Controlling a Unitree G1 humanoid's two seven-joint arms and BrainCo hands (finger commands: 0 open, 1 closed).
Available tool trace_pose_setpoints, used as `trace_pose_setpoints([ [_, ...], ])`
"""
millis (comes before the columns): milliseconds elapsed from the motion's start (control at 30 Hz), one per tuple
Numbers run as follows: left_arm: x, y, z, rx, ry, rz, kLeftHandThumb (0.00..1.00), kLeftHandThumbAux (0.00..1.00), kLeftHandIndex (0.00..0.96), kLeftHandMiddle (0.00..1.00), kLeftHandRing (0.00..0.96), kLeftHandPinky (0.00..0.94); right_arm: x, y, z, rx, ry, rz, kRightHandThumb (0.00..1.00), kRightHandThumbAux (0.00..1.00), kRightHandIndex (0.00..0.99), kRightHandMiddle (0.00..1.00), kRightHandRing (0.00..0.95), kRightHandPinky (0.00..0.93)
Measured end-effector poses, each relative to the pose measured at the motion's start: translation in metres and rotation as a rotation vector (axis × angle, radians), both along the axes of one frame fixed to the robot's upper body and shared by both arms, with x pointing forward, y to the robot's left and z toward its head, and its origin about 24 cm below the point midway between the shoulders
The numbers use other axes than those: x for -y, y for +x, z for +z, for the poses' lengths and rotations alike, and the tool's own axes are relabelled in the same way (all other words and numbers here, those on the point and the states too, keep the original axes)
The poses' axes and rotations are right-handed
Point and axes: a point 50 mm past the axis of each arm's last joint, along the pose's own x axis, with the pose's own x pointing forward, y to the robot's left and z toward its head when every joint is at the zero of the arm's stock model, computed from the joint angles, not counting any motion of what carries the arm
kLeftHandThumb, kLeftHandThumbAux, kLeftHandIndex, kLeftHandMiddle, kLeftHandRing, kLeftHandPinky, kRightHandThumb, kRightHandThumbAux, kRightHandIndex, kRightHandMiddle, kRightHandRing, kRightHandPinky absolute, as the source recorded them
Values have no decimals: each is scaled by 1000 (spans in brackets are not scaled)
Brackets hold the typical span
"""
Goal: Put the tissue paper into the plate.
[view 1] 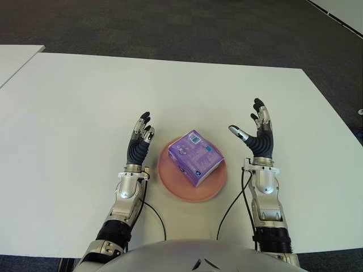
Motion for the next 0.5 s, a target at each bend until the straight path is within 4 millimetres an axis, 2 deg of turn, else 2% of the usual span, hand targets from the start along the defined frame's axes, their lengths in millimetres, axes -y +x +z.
trace_pose_setpoints([
  [500,-4,1,-2,-17,-9,79,0,440,0,0,0,0,-3,0,2,11,28,-7,0,647,0,0,0,0],
])
